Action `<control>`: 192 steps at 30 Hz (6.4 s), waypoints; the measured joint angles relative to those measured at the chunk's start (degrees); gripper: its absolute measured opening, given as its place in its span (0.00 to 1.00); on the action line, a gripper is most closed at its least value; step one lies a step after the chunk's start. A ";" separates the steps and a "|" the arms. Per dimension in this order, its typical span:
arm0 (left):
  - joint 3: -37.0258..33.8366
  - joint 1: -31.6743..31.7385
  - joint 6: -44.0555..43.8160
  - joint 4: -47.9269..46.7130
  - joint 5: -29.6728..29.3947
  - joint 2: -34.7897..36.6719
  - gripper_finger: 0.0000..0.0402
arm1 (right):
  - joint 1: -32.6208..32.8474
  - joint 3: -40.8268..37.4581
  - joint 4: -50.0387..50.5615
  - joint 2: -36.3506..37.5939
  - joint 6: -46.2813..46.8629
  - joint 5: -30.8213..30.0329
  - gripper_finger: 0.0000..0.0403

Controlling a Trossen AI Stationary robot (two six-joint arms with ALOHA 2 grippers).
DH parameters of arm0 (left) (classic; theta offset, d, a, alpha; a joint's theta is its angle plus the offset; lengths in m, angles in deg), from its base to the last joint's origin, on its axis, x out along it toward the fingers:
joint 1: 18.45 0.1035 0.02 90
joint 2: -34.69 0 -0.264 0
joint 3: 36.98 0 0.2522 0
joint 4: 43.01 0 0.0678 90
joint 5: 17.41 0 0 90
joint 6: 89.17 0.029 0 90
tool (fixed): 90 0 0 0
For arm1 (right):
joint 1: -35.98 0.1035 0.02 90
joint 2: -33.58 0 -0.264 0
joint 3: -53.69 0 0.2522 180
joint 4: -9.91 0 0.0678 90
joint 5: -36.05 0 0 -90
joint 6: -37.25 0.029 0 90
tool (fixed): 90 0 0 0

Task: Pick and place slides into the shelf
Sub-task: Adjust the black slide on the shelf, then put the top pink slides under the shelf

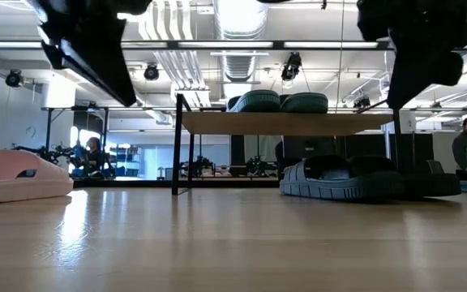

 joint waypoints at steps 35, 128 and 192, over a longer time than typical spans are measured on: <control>0.20 0.24 -8.29 0.80 -3.97 0.96 0.08 | -13.42 24.43 1.83 -40.57 -19.23 -7.06 0.07; -0.68 -17.04 5.16 -11.11 0.65 40.43 0.08 | -12.24 29.35 -51.94 -39.57 3.34 26.38 0.07; -23.65 5.22 7.34 10.77 16.38 18.16 0.08 | -10.30 29.44 -30.27 -19.67 -10.83 1.09 0.07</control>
